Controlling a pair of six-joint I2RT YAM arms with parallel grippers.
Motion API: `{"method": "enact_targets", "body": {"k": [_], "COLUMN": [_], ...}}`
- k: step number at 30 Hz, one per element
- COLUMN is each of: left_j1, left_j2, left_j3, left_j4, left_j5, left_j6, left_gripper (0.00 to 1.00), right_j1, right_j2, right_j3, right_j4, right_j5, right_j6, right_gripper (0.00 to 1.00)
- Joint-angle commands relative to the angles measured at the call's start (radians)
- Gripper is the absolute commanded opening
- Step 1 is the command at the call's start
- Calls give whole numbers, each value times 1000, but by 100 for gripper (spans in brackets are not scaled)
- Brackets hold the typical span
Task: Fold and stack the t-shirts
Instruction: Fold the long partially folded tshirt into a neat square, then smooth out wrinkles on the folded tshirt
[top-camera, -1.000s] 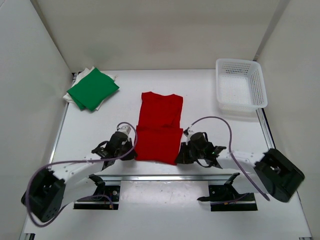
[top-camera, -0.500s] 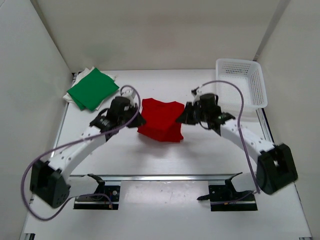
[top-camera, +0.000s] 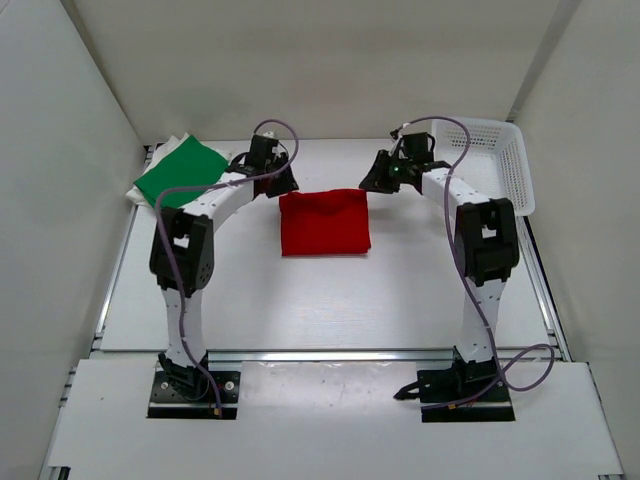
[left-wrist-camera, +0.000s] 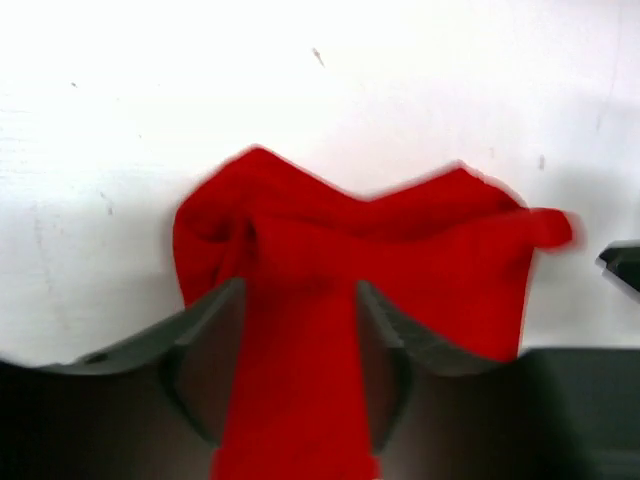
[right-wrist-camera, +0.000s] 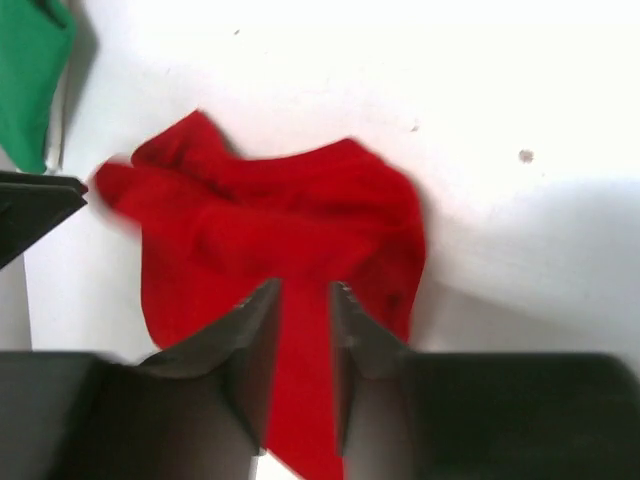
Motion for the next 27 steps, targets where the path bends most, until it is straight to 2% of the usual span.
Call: {"method": "enact_targets", "body": {"k": [1, 2, 4, 7, 8, 9, 10, 12, 13, 16, 18, 22, 27], "left_j1": [47, 60, 68, 65, 45, 21, 4, -41, -47, -55, -38, -9, 25], "left_j2": [32, 23, -22, -115, -133, -150, -158, -146, -120, -56, -58, -159, -227], "left_j3": [115, 117, 72, -33, -70, -90, -120, -171, -191, -214, -303, -516, -706], "left_j4": [-50, -30, 17, 112, 135, 163, 180, 241, 261, 254, 286, 463, 562], "left_j5": [27, 34, 23, 24, 34, 46, 51, 70, 84, 110, 135, 164, 199], "left_j6": [-40, -50, -63, -75, -72, -72, -71, -77, -80, -92, -118, -172, -234], "left_gripper": [63, 66, 64, 62, 61, 60, 60, 60, 60, 57, 56, 56, 59], "right_j1": [-6, -1, 2, 18, 26, 31, 32, 54, 63, 97, 110, 124, 104], "right_j2": [46, 40, 3, -79, -102, -115, -126, -130, -130, -129, -141, -153, -141], "right_j3": [132, 148, 138, 23, -3, -47, -95, -153, -181, -268, -342, -468, -549], "right_j4": [-93, -98, -99, -53, -20, 3, 20, 72, 80, 115, 151, 220, 292], "right_j5": [-17, -8, 27, 67, 76, 76, 67, 46, 47, 47, 59, 74, 53], "right_j6": [-31, -46, -69, -87, -81, -77, -71, -54, -46, -38, -28, -6, 21], "right_gripper": [31, 33, 43, 46, 42, 27, 17, 3, 1, 0, 0, 0, 0]}}
